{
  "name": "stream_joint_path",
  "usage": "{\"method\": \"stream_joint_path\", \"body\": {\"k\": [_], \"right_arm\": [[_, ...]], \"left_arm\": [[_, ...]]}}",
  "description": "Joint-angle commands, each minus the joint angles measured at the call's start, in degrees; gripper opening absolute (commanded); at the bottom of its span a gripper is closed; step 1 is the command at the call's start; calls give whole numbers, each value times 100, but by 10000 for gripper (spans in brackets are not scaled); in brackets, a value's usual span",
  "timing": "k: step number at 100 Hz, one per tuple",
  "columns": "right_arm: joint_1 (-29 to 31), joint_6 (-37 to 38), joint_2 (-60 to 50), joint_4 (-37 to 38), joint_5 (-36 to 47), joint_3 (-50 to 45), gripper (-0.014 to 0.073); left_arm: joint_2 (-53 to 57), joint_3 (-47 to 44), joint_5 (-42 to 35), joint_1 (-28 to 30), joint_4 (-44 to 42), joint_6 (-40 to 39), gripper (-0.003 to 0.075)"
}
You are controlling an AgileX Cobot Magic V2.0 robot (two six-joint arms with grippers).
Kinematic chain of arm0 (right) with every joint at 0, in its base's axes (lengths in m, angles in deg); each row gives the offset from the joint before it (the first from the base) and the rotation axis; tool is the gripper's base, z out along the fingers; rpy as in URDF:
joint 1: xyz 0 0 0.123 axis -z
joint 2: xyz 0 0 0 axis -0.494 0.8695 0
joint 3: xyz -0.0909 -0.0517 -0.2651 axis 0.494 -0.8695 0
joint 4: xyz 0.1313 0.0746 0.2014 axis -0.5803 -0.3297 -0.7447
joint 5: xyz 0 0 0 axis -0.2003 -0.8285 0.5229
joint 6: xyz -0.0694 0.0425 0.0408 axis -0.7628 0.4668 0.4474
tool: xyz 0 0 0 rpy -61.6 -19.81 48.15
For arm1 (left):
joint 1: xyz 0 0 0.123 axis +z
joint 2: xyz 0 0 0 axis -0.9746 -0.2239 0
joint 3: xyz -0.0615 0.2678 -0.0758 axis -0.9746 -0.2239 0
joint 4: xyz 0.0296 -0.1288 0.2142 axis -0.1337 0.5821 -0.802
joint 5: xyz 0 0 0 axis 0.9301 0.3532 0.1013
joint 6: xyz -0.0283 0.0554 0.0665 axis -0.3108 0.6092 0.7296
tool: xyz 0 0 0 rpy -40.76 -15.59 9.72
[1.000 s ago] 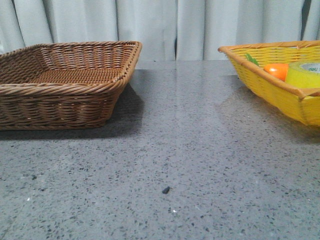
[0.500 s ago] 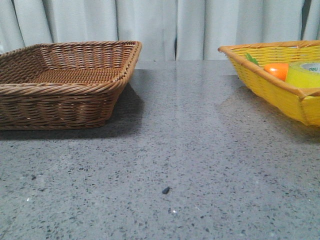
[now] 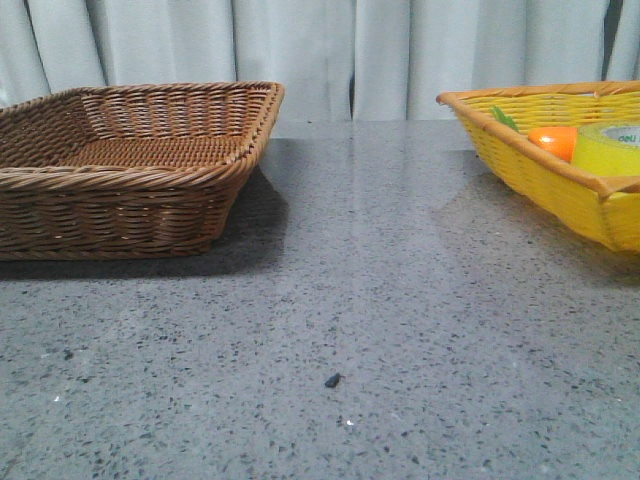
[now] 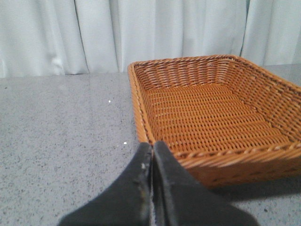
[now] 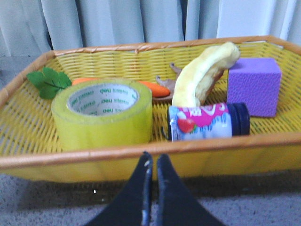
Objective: Transfer tape with both arms
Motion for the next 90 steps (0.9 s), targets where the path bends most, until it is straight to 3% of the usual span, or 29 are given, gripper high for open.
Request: {"method": "stream_joint_path", "body": {"k": [1, 40, 50, 69, 76, 90], "right_arm": [[42, -29, 464, -12, 208, 541, -74], [31, -29, 2811, -12, -1270, 2581, -57], [-27, -41, 3458, -24, -1590, 3142, 30], [-530, -51, 4589, -33, -2278, 4185, 291], [-783, -51, 5019, -36, -2605, 4569, 332], [-1192, -51, 5902, -36, -3243, 5273, 335]], "left_arm": [[-385, 412, -408, -2, 45, -10, -21], [-1303, 965, -614, -2, 45, -10, -21], [-1375, 990, -651, -2, 45, -10, -21], [-1401, 990, -662, -2, 45, -10, -21], [-1401, 990, -648, -2, 45, -10, -21], [-1401, 990, -648, -2, 45, -10, -21]]}}
